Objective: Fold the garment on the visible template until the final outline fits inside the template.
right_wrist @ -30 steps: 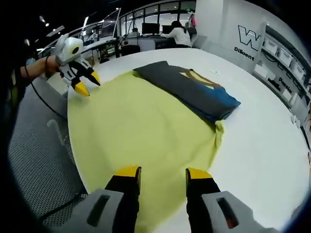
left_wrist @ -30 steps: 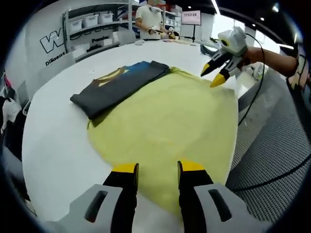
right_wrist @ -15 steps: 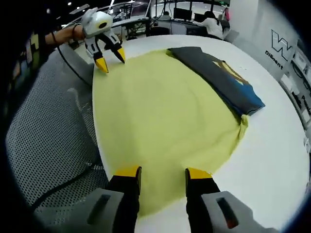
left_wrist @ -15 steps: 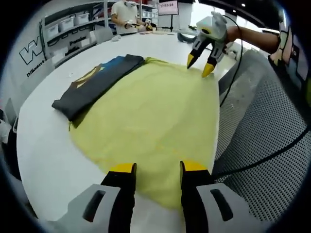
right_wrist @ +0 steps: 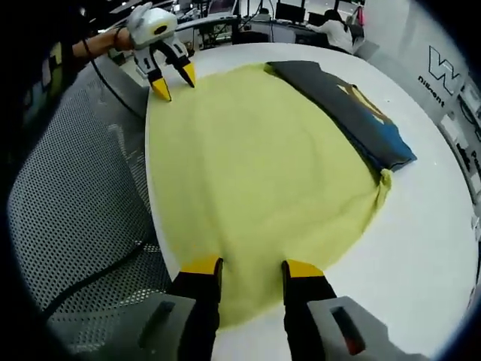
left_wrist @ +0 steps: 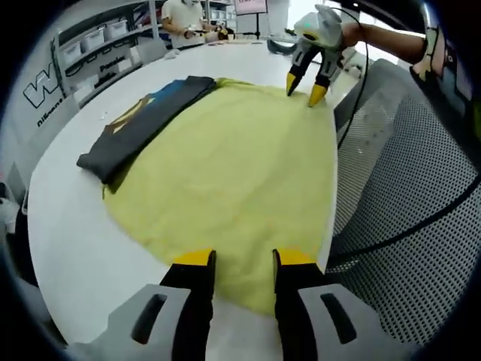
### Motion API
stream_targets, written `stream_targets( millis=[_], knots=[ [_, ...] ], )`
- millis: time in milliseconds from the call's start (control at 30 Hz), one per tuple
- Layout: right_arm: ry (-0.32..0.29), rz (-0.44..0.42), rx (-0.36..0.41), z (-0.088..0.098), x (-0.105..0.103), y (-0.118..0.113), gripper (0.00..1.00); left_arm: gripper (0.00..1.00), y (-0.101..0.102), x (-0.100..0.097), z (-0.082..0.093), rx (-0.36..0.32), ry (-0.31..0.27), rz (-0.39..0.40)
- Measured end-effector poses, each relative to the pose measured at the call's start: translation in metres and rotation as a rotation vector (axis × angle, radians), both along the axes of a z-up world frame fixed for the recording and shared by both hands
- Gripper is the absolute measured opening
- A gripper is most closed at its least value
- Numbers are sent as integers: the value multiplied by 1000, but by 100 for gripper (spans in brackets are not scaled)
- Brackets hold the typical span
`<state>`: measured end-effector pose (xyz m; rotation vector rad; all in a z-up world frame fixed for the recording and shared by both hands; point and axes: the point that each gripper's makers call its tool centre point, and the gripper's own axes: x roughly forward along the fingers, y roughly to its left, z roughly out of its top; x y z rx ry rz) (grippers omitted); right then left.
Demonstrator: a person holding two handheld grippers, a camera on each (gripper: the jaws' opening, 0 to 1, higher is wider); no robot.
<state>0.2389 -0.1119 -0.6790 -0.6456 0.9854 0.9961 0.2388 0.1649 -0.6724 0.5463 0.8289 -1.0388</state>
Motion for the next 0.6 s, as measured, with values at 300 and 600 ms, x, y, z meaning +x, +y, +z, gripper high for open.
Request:
stream_targets(
  millis=[300, 600],
  knots=[
    [-18, -94, -36, -1, 13, -3, 0, 0, 4, 16, -1, 34, -30, 63],
    [167, -105, -52, 9, -10, 0, 0, 0, 11, 0, 4, 80, 188, 189]
  ],
)
